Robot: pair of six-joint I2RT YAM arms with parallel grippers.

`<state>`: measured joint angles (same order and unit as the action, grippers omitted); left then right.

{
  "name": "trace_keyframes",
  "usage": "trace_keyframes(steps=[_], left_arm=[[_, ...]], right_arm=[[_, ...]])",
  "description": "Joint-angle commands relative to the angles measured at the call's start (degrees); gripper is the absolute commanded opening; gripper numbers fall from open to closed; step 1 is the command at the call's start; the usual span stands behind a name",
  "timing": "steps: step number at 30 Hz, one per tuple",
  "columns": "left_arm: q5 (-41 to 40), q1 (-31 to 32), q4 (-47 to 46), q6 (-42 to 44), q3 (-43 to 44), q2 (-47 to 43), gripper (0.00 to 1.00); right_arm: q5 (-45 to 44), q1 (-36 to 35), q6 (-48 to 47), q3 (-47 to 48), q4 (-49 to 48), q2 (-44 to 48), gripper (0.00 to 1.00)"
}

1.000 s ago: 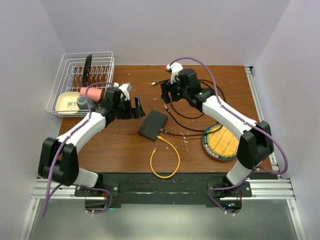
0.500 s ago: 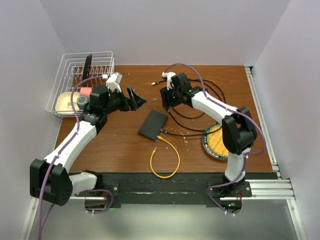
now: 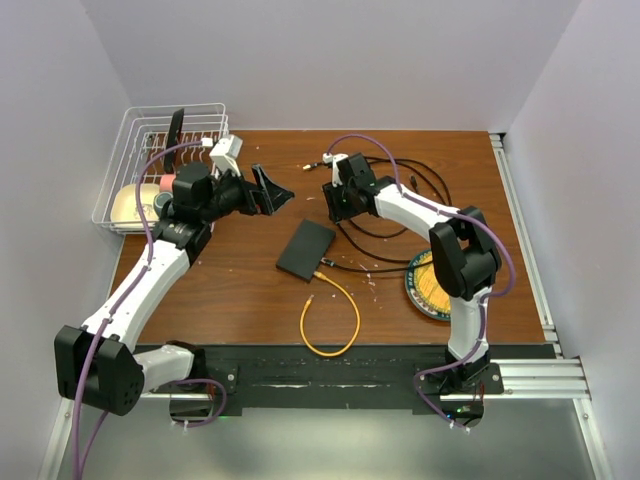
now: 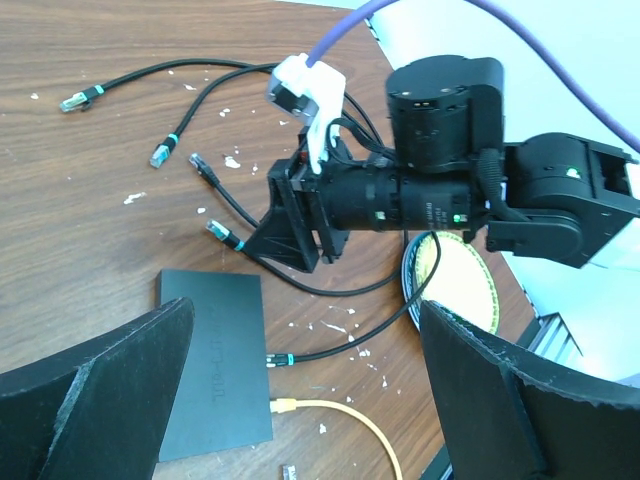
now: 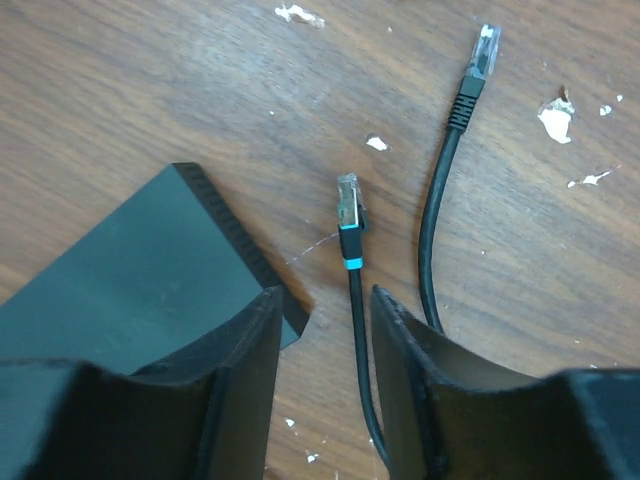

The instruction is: Insert the plug into the switch port

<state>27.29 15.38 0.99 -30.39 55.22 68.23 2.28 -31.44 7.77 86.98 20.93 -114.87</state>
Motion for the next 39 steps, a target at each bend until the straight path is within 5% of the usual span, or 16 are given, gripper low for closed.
trace_keyframes(steps=[1, 15, 18, 19, 20, 31, 39], left_arm=[[2.9, -0.4, -2.0, 0.6, 0.0, -0.5, 1.0], [1.8, -0.4, -2.9, -1.9, -1.0, 0.2, 1.0], [1.7, -0.4, -3.2, -2.5, -0.8, 0.2, 1.0], [1.5, -0.4, -3.0, -2.5, -0.6, 0.2, 1.0], [1.1, -0.4, -2.9, -2.4, -0.6, 0.0, 1.0], [-6.5, -0.4, 4.1, -3.8, 3.7, 3.6, 1.0], [-4.0, 1.6, 6.4, -7.6, 11.3, 16.4, 0.93]], right_arm=[[-1.8, -0.4, 1.2, -1.1, -1.8, -0.2, 0.42], [-4.7, -1.6, 0.6, -2.3, -2.4, -6.0, 0.35], [-6.0, -1.7, 0.8, -0.9, -1.0, -8.1, 0.23], [-5.9, -1.6, 0.8, -0.5, -0.6, -8.5, 0.07], [-6.1, -1.6, 0.8, -0.1, -0.5, -8.8, 0.0], [-10.4, -1.6, 0.0, -4.5, -2.8, 2.5, 0.0], [-8.4, -1.9, -0.5, -9.0, -3.8, 12.9, 0.0]])
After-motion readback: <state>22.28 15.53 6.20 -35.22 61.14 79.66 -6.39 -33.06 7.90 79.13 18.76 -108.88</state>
